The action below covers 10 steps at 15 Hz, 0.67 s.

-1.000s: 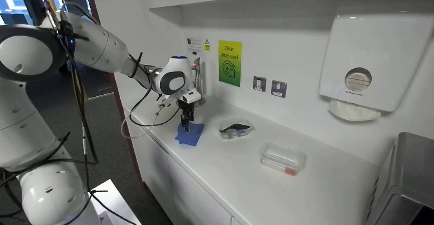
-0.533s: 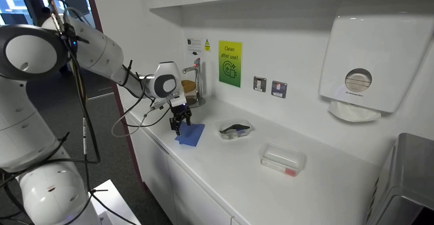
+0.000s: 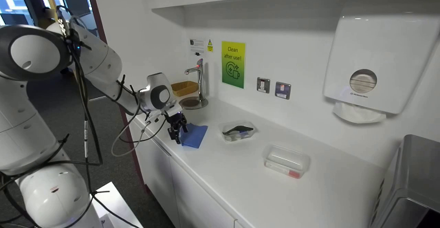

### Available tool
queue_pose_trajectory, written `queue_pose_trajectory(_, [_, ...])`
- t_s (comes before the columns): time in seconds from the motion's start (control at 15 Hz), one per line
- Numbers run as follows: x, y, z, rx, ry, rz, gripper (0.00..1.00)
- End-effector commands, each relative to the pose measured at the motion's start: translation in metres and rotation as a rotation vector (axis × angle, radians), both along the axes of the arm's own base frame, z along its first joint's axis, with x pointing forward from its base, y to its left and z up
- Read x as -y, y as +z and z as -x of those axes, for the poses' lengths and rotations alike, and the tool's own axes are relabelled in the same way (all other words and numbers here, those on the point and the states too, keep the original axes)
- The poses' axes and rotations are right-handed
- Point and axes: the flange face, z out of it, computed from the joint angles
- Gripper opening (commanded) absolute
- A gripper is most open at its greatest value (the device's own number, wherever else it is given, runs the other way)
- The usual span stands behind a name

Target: Put the blue towel in the clear bowl on the left then remove the red marker from the bowl on the right.

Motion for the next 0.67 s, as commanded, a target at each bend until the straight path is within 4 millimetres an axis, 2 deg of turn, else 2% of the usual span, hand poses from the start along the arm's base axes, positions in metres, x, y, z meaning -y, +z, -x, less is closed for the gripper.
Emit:
queue_pose_trajectory(0.0, [-0.0021,-0.0038,0.0133,0.052,0.074,0.012,1.00])
queue_pose_trajectory(0.6, [0.0037,-0.0127,0.0120,0.108,0.131,-0.001,1.00])
